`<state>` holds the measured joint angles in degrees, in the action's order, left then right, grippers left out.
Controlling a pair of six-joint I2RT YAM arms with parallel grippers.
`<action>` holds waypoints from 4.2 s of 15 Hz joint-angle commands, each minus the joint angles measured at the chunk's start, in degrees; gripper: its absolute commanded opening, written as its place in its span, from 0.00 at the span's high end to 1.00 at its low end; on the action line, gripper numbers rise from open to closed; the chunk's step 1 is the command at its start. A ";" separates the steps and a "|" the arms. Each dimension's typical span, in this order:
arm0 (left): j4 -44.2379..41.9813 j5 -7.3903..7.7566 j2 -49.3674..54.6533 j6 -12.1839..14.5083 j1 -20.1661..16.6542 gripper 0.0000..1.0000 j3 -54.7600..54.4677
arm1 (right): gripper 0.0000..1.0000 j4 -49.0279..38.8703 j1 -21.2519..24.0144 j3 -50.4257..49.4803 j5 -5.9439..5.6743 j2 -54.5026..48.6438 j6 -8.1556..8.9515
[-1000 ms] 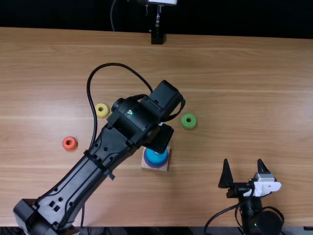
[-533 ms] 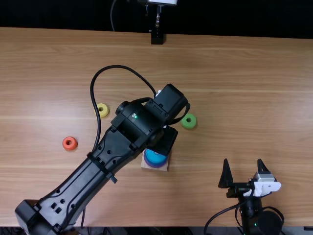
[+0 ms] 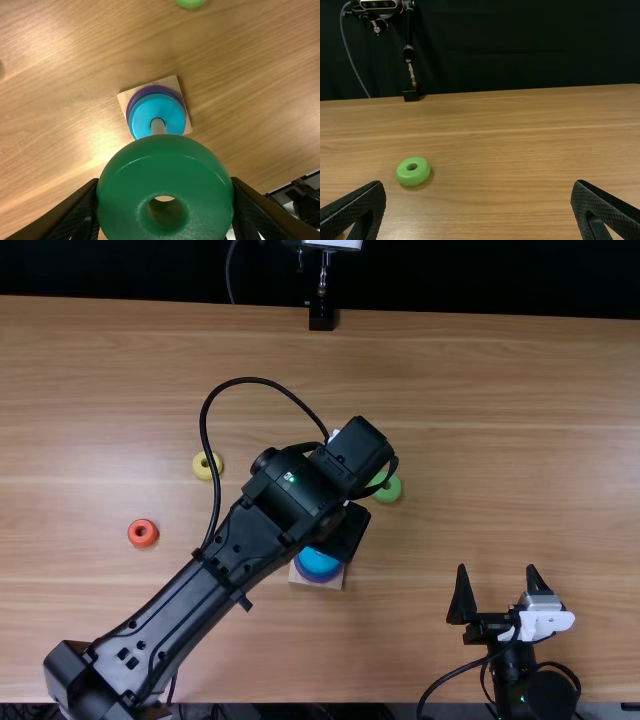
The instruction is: Build the Hanoi tower: stack the rings onto the peg from bottom to top in this color order: purple, dark blue, light blue, dark green, light green, yellow, orange.
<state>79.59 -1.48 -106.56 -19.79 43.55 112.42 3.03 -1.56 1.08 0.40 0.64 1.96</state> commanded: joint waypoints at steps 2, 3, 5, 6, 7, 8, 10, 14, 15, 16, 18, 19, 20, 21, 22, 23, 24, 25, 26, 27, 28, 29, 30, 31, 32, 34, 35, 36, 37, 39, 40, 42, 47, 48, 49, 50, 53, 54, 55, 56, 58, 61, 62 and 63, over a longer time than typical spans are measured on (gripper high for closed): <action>-0.07 0.00 -0.93 -0.67 0.48 1.00 1.22 | 0.00 -0.22 0.24 -0.29 0.02 -0.64 0.05; -0.07 0.00 -1.72 -0.67 0.48 1.00 1.22 | 0.00 -0.22 0.24 -0.29 0.02 -0.64 0.05; -0.07 0.00 -1.89 -0.67 0.48 1.00 0.78 | 0.00 -0.22 0.24 -0.29 0.12 -0.64 0.05; -0.07 0.00 -1.98 -0.67 0.48 1.00 0.61 | 0.00 -0.22 0.24 -0.38 0.12 -0.64 0.05; -0.07 0.00 -1.98 -0.56 0.48 1.00 0.43 | 0.00 -0.22 0.24 -0.29 0.12 -0.64 0.05; -0.07 0.00 -1.98 -0.67 0.48 1.00 -0.01 | 0.00 -0.22 0.24 -0.38 0.12 -0.64 0.05; -0.07 0.00 -2.07 -0.56 0.48 1.00 -0.36 | 0.00 -0.22 0.24 -0.29 0.12 -0.64 0.05; -0.17 -0.21 -2.07 -0.56 0.40 1.00 -1.94 | 0.00 -0.22 0.24 -0.29 0.12 -0.64 0.05; -0.17 -0.11 -2.16 -0.56 0.40 1.00 -2.56 | 0.00 -0.22 0.24 -0.29 0.02 -0.64 0.05; -0.28 -0.11 -2.16 -0.56 0.40 1.00 -2.82 | 0.00 -0.22 0.24 -0.29 0.12 -0.64 0.05; -0.28 -0.11 -2.16 -0.56 0.40 1.00 -3.61 | 0.00 -0.22 0.24 -0.29 0.12 -0.64 0.05; -0.28 -0.11 -2.16 -0.56 0.40 1.00 -3.88 | 0.00 -0.22 0.24 -0.38 0.12 -0.64 0.05; -0.28 0.00 -2.16 -0.56 0.40 1.00 -3.96 | 0.00 -0.22 0.24 -0.38 0.02 -0.64 0.05; -0.28 0.10 -2.16 -0.56 0.31 1.00 -3.96 | 0.00 -0.22 0.24 -0.38 0.12 -0.64 0.05; -0.60 0.21 -2.25 -0.56 0.31 0.77 -3.96 | 0.00 -0.22 0.24 -0.29 0.12 -0.64 0.05; -0.81 0.42 -2.77 -0.35 0.31 0.37 -3.96 | 0.00 -0.22 0.24 -0.29 0.12 -0.64 0.05; -0.81 0.42 -3.48 -0.35 0.13 0.00 -4.05 | 0.00 -0.22 0.24 -0.29 0.12 -0.64 0.05; -0.81 0.53 -3.56 -0.35 -0.04 0.00 -4.05 | 0.00 -0.22 0.24 -0.29 0.12 -0.64 0.05; -0.81 0.32 -3.48 -0.35 -0.22 0.00 -3.96 | 0.00 -0.22 0.24 -0.29 0.12 -0.64 0.05; -0.91 0.21 -3.39 -0.35 -0.22 0.00 -3.79 | 0.00 -0.22 0.24 -0.38 0.12 -0.64 0.05; -1.65 0.10 -3.30 -0.35 -0.40 0.00 -3.52 | 0.00 -0.22 0.24 -0.29 0.12 -0.64 0.05; -4.50 0.21 -3.12 -0.35 -1.10 0.00 -3.44 | 0.00 -0.22 0.24 -0.29 0.12 -0.64 0.05; -8.82 0.10 -2.86 -0.14 -1.89 0.00 -3.44 | 0.00 -0.22 0.24 -0.38 0.02 -0.64 0.05; -13.25 -0.32 -2.42 0.07 -2.94 0.00 -3.52 | 0.00 -0.22 0.24 -0.29 0.12 -0.64 0.05; -17.15 -0.11 -0.58 0.07 -4.17 0.00 -3.88 | 0.00 -0.22 0.24 -0.29 0.02 -0.64 0.05; -25.59 0.21 5.67 -0.04 -9.01 0.00 -6.51 | 0.00 -0.22 0.24 -0.29 0.12 -0.64 0.05; -28.76 0.21 8.04 -0.04 -11.65 0.00 -9.50 | 0.00 -0.22 0.24 -0.29 0.02 -0.64 0.05; -32.13 0.21 11.29 -0.04 -14.02 0.00 -13.02 | 0.00 -0.22 0.24 -0.38 0.02 -0.64 0.05; -35.93 0.21 16.04 0.07 -16.66 0.00 -18.38 | 0.00 -0.22 0.24 -0.29 0.12 -0.64 0.05; -44.79 0.10 26.06 0.17 -22.19 0.00 -31.21 | 0.00 -0.22 0.24 -0.29 0.12 -0.64 0.05; -49.01 0.10 31.86 -0.04 -24.83 0.00 -38.86 | 0.00 -0.22 0.24 -0.38 0.12 -0.64 0.05; -57.65 0.21 43.55 0.07 -31.95 0.00 -53.62 | 0.00 -0.22 0.24 -0.38 0.02 -0.64 0.05; -74.32 0.84 70.18 0.28 -38.72 0.00 -86.67 | 0.00 -0.22 0.24 -0.38 0.02 -0.64 0.05; -78.85 0.95 74.40 0.28 -39.24 0.00 -92.65 | 0.00 -0.22 0.24 -0.38 0.12 -0.64 0.05; -82.23 0.95 78.35 0.17 -39.68 0.00 -97.30 | 0.00 -0.22 0.24 -0.29 0.12 -0.64 0.05; -84.34 0.95 83.01 0.17 -39.68 0.00 -100.91 | 0.00 -0.22 0.24 -0.29 0.12 -0.64 0.05; -84.76 0.74 90.66 0.17 -39.86 0.00 -108.38 | 0.00 -0.22 0.24 -0.29 0.12 -0.64 0.05; -84.55 0.84 91.89 0.17 -40.65 0.00 -109.43 | 0.00 -0.22 0.24 -0.38 0.12 -0.64 0.05; -84.44 0.84 93.47 0.17 -41.26 0.00 -110.93 | 0.00 -0.22 0.24 -0.29 0.12 -0.64 0.05; -84.65 0.95 95.49 0.17 -41.26 0.00 -112.25 | 0.00 -0.22 0.24 -0.38 0.12 -0.64 0.05; -84.02 0.84 99.44 0.17 -41.35 0.00 -112.42 | 0.00 -0.22 0.24 -0.29 0.12 -0.64 0.05; -83.49 0.84 102.26 3.02 -41.26 0.00 -112.42 | 0.00 -0.22 0.24 -0.29 0.12 -0.64 0.05; -82.02 0.84 102.78 8.19 -41.35 0.00 -112.42 | 0.00 -0.22 0.24 -0.29 0.12 -0.64 0.05; -79.59 0.84 104.28 13.99 -41.26 0.00 -112.42 | 0.00 -0.22 0.24 -0.38 0.12 -0.64 0.05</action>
<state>0.54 -0.84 -3.42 -11.92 2.57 0.89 3.03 -1.56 1.08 0.40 0.64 1.96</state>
